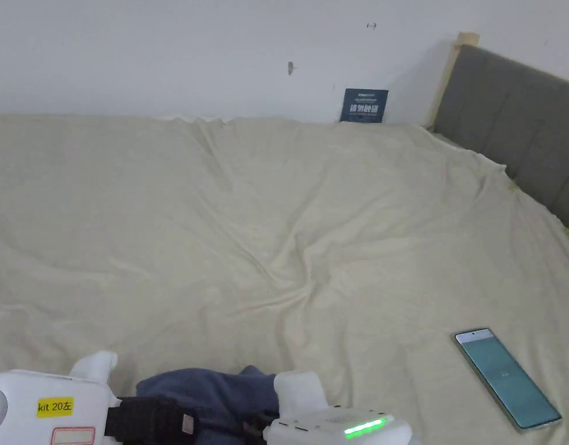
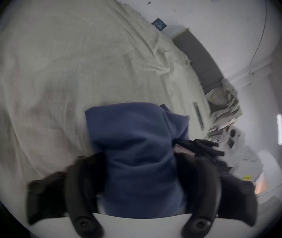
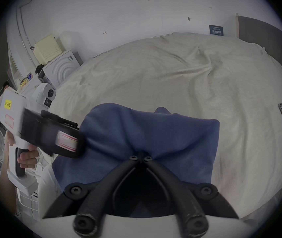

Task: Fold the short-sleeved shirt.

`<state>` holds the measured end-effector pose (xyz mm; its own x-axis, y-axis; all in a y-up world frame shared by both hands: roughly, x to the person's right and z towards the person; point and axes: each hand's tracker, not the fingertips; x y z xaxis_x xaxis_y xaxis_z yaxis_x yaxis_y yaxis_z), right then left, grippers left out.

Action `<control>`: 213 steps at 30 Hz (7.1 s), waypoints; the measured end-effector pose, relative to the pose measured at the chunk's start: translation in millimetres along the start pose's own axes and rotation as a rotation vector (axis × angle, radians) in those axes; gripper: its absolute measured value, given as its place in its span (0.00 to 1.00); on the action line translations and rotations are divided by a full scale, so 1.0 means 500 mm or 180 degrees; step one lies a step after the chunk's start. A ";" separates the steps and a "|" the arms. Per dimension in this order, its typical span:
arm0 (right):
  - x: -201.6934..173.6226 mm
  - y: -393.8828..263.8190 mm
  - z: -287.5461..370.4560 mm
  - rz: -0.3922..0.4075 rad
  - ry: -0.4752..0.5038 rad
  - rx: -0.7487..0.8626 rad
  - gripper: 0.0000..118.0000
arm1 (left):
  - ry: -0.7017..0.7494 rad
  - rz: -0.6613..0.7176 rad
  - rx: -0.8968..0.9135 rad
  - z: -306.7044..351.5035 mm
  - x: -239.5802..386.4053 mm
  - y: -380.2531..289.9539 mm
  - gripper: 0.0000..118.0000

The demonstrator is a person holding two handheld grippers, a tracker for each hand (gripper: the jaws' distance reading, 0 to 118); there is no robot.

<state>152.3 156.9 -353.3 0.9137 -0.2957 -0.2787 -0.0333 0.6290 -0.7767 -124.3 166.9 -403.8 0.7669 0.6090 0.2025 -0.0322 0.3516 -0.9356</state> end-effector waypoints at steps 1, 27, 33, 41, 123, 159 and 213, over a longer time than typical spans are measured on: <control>0.000 0.000 0.002 -0.0010 -0.0007 0.0003 0.00 | 0.0030 0.0000 -0.0033 -0.002 0.000 0.005 0.46; -0.148 0.054 0.043 0.0309 -0.0142 0.0449 0.00 | 0.0148 0.0425 0.0737 0.296 -0.170 -0.028 0.16; -0.157 0.061 0.043 0.0374 -0.0179 0.0404 0.00 | 0.0674 0.0423 0.0814 0.381 -0.242 -0.030 0.16; -0.189 0.073 0.011 0.0475 -0.0196 0.0367 0.00 | 0.1708 0.0756 0.1006 0.569 -0.378 -0.037 0.16; -0.147 0.051 0.334 0.0280 -0.0777 0.2475 0.67 | 0.2629 -0.0940 0.3261 0.348 0.262 -0.209 0.83; -0.190 0.105 0.332 0.0463 -0.0819 0.1858 0.71 | 0.2455 -0.1008 0.3281 0.379 0.304 -0.206 0.97; -0.208 0.073 0.329 0.0816 -0.0949 0.2416 0.71 | 0.2453 -0.1046 0.3308 0.363 0.272 -0.199 0.97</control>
<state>123.0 328.8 -259.6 0.9869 0.0560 -0.1512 -0.0704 0.9933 -0.0915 -133.2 343.7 -230.7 0.9860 -0.0413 -0.1617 0.0165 0.9883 -0.1519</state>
